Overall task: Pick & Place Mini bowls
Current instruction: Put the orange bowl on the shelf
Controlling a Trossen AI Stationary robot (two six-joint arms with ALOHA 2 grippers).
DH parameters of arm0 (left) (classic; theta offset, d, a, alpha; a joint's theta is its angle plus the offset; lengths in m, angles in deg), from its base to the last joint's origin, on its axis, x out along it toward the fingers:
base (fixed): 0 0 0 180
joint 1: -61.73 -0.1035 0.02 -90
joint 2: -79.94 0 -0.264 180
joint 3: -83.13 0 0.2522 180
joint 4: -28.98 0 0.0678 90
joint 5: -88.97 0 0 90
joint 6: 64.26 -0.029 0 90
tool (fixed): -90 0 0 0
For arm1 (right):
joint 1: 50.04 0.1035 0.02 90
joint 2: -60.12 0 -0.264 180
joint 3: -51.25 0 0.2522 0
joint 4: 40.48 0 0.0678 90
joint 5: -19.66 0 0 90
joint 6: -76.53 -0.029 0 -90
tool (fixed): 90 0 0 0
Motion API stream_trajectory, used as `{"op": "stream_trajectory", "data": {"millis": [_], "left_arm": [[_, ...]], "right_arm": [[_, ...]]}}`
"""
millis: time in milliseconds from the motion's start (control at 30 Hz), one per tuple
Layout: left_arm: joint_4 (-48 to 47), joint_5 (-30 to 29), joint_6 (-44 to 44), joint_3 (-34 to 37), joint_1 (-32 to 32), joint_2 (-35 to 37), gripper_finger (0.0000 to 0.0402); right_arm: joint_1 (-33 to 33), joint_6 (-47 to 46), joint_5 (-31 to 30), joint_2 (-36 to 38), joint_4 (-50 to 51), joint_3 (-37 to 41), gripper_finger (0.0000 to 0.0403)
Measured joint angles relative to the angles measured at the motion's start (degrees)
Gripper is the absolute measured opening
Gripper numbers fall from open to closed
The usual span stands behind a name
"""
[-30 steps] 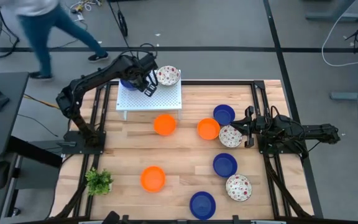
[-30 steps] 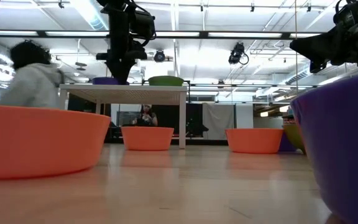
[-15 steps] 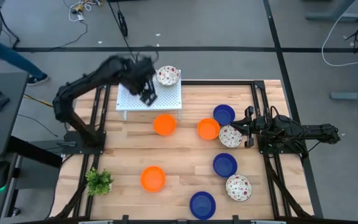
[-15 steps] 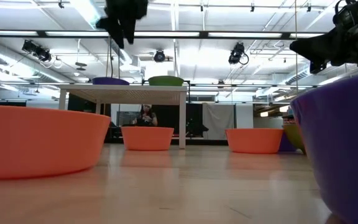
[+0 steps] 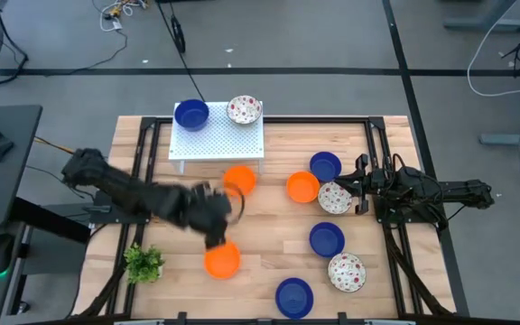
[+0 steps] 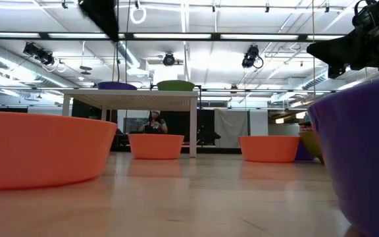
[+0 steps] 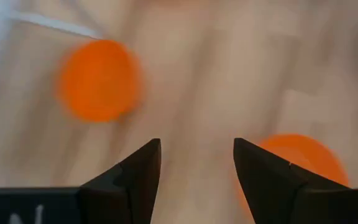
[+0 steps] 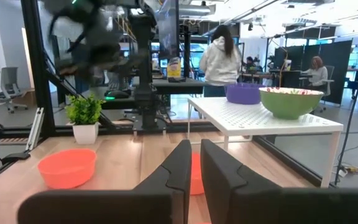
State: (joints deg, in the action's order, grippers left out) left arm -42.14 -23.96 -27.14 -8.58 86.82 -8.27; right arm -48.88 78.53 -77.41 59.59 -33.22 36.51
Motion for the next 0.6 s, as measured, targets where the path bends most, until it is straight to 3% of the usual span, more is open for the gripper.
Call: {"op": "stream_trajectory", "data": {"millis": [133,267,433,600], "left_arm": [[18.0,5.3,-4.3,9.1,5.4,-1.6,0.0207],[28.3,6.1,-9.5,13.1,9.4,-4.7,0.0214],[29.0,6.6,-10.8,11.8,12.2,-9.2,0.0226],[28.9,11.5,-11.3,7.6,12.8,-15.1,0.0227]], "right_arm": [[0.0,0.0,0.0,0.0,-0.5,0.0,0.0040],[0.0,0.0,0.0,0.0,-0.9,0.0,0.0040],[0.0,0.0,0.0,0.0,-1.2,0.0,0.0040],[0.0,0.3,0.0,0.0,-1.2,0.0,0.0040]]}}
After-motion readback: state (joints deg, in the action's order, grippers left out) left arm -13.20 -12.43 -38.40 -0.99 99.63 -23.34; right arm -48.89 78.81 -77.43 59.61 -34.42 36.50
